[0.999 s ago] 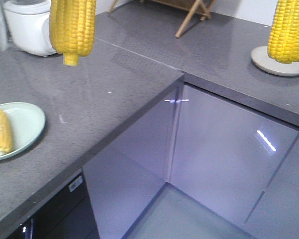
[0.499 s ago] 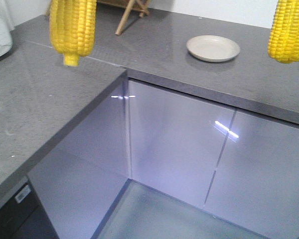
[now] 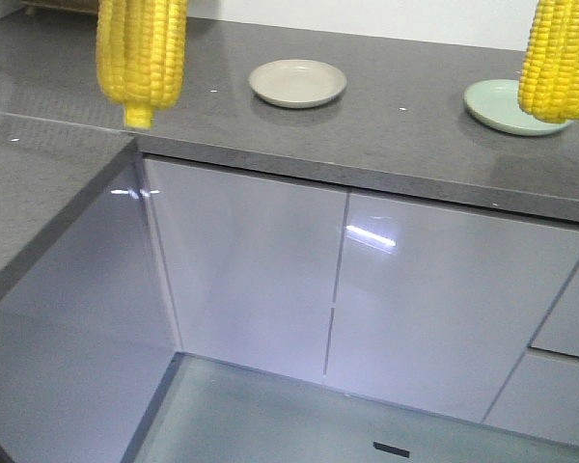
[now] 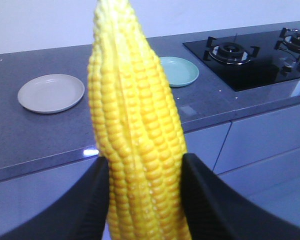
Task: Distribute corn equally
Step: 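Drive the base toward the white and green plates by the hob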
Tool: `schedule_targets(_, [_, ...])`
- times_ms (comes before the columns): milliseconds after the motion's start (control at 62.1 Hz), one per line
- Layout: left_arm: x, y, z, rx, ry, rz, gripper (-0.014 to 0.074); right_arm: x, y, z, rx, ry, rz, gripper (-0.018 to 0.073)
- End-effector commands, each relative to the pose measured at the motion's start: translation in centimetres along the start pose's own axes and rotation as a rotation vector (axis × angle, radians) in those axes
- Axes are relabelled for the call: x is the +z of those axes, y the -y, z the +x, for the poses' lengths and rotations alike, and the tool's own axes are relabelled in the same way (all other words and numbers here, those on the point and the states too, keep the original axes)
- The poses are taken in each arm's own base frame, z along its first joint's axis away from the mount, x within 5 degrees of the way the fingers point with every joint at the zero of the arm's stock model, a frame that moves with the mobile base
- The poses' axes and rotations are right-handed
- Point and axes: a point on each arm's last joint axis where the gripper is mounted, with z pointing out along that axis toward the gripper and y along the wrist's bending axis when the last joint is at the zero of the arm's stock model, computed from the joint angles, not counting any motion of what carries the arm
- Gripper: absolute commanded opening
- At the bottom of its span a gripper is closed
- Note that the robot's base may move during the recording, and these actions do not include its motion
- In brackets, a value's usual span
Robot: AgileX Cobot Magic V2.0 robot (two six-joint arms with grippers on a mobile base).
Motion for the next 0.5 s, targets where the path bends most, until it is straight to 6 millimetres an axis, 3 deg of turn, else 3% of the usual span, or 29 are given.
schedule_targets(0, [-1.78,0.39,-1.52,-0.006,0.127,0.013,-0.0006,-1.47,0.2,-1.28,-0.01,0.116,0.023,-0.0005])
schedule_targets(483, [-1.78,0.39,-1.52,-0.006,0.127,0.013,-0.0006,-1.47,0.2,-1.28,-0.01,0.116,0.023,-0.0005])
